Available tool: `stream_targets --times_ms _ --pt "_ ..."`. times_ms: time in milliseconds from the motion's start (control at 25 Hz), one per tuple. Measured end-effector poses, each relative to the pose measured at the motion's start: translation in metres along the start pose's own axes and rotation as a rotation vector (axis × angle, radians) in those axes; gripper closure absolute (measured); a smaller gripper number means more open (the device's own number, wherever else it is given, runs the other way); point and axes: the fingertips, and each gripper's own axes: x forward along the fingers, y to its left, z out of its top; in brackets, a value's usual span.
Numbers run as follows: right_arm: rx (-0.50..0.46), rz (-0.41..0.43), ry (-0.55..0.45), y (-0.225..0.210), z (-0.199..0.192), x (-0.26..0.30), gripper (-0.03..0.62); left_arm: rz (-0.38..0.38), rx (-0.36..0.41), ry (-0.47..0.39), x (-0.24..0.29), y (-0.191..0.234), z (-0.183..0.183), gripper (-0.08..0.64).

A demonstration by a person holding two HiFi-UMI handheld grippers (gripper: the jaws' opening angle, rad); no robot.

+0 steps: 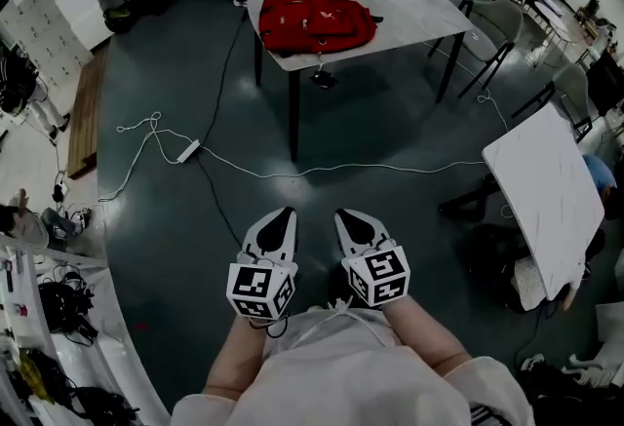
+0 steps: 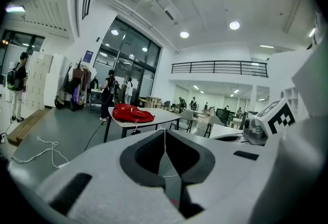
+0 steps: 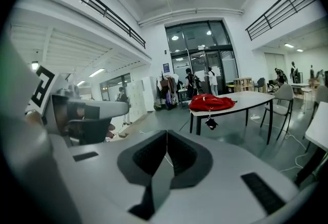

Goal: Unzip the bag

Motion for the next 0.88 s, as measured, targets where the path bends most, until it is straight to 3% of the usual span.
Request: stream_targets --times_ms 640,880 --pt "-0.002 0.081 0.047 -0.207 0.069 0.092 0.565 0.08 -0.015 0.015 0.226 -0.005 0.048 0.538" --pt "0.02 0.098 0.077 -0.257 0.077 0.122 0.565 0.09 -0.018 0.051 0.28 -0.002 0.048 0.538"
